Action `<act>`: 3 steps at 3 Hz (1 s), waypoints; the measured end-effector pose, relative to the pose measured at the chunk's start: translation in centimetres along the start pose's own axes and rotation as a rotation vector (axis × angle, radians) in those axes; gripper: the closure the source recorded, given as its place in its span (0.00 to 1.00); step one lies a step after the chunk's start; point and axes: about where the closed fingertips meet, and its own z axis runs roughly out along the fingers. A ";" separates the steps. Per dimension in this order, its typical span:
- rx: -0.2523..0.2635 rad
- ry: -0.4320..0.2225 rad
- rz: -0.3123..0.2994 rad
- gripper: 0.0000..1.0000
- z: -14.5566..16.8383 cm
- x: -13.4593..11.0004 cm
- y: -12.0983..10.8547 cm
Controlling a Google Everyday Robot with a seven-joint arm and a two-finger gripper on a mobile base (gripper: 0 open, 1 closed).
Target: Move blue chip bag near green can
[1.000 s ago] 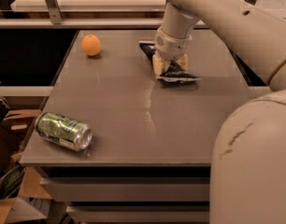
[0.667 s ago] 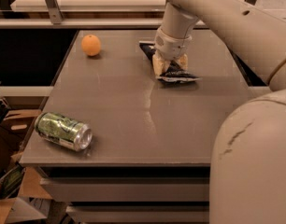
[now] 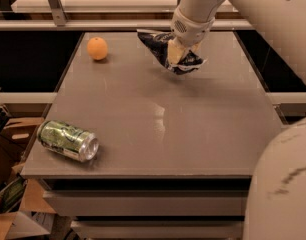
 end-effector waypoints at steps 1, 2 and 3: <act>0.037 -0.064 -0.103 1.00 -2.7 -0.5 -0.1; 0.032 -0.159 -0.240 1.00 -5.0 -0.8 1.5; -0.047 -0.285 -0.389 1.00 -6.6 -1.3 4.3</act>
Offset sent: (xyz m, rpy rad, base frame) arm -0.0373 0.0200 0.0808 0.0992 -0.3053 0.4135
